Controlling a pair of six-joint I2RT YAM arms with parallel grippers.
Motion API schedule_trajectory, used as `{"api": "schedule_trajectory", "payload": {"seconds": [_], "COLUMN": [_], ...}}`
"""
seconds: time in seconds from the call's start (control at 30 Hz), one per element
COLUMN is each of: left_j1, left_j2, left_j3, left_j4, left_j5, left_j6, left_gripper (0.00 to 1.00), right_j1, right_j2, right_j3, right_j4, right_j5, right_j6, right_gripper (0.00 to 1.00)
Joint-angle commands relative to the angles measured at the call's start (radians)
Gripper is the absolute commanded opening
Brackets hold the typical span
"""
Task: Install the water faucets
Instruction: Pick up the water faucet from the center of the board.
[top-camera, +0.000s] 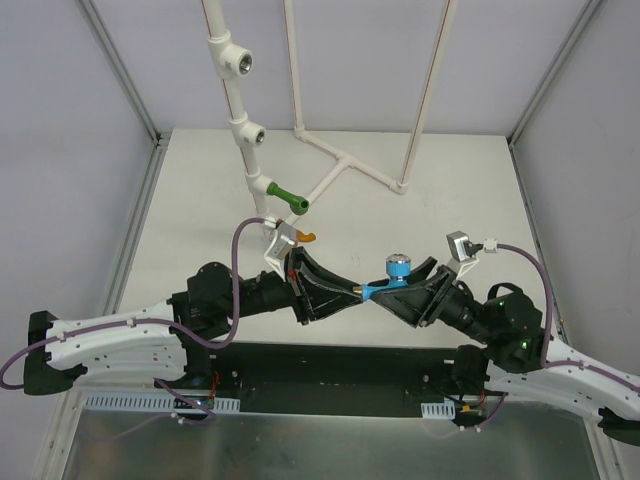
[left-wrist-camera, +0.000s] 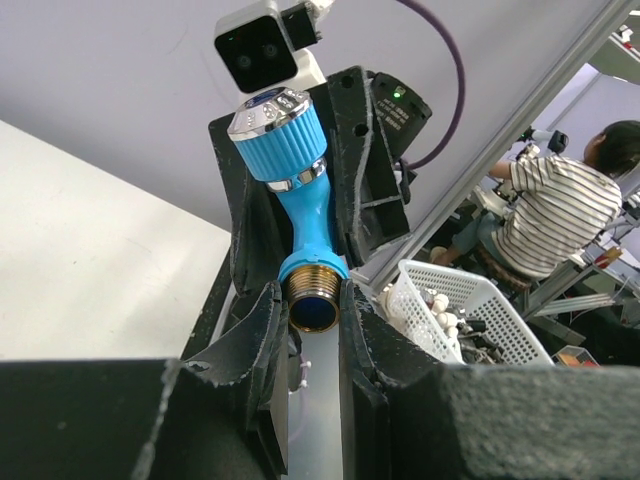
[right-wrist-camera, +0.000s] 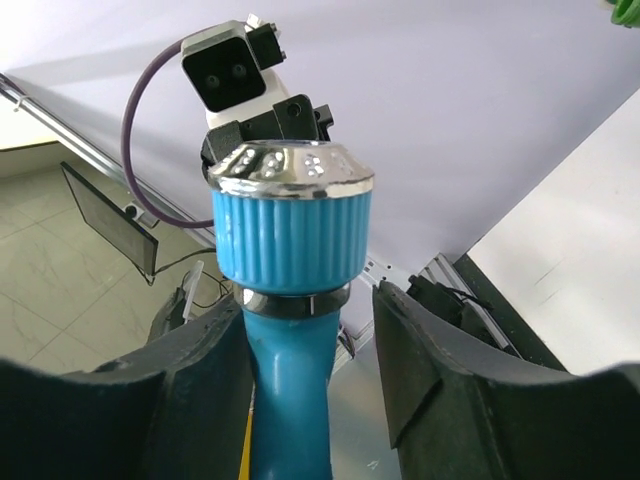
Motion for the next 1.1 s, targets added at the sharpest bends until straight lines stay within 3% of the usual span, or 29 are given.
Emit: {"api": "schedule_trajectory", "payload": {"seconds": [0.0,0.07,0.13,0.37,0.5,0.57,0.6,0.7,0.9,1.0,1.07], "left_j1": [-0.003,-0.001,-0.001,-0.003,-0.001,-0.001,-0.003,-0.001,-0.001,-0.001,-0.001], "left_j2": [0.04,0.038,0.037,0.01,-0.011,-0.017,-0.019,-0.025,-0.014,-0.005,0.0], "left_j3": [0.044,0.044,0.043,0.041,0.038,0.037,0.037,0.035,0.028,0.031,0.031], "left_j4": [0.056,0.056,0.054,0.025,0.013,0.01,0.01,0.01,0.016,0.016,0.019], "left_j5": [0.068,0.067,0.065,0.048,0.032,0.029,0.028,0.036,0.062,0.079,0.082], "left_j6": [-0.018,-0.018,-0.016,-0.003,0.007,0.008,0.01,0.01,0.0,-0.006,-0.01], "left_gripper": [0.0,0.0,0.0,0.03,0.36,0.43,0.44,0.26,0.17,0.4,0.49], "right_j1": [0.004,0.005,0.005,0.005,0.004,0.005,0.005,0.004,0.005,0.004,0.005], "right_j2": [0.015,0.018,0.02,0.02,0.029,0.035,0.034,0.026,-0.019,-0.025,-0.028], "right_j3": [0.034,0.034,0.034,0.031,0.031,0.031,0.031,0.022,0.019,0.03,0.036], "right_j4": [0.047,0.046,0.038,0.031,0.027,0.026,0.026,0.029,0.027,0.026,0.027], "right_j5": [-0.048,-0.054,-0.058,-0.072,-0.081,-0.086,-0.086,-0.066,0.018,0.038,0.05], "right_j6": [-0.005,-0.005,-0.006,-0.008,-0.009,-0.009,-0.009,-0.006,-0.011,-0.019,-0.023], "right_gripper": [0.46,0.28,0.0,0.0,0.0,0.0,0.0,0.0,0.0,0.0,0.0]}}
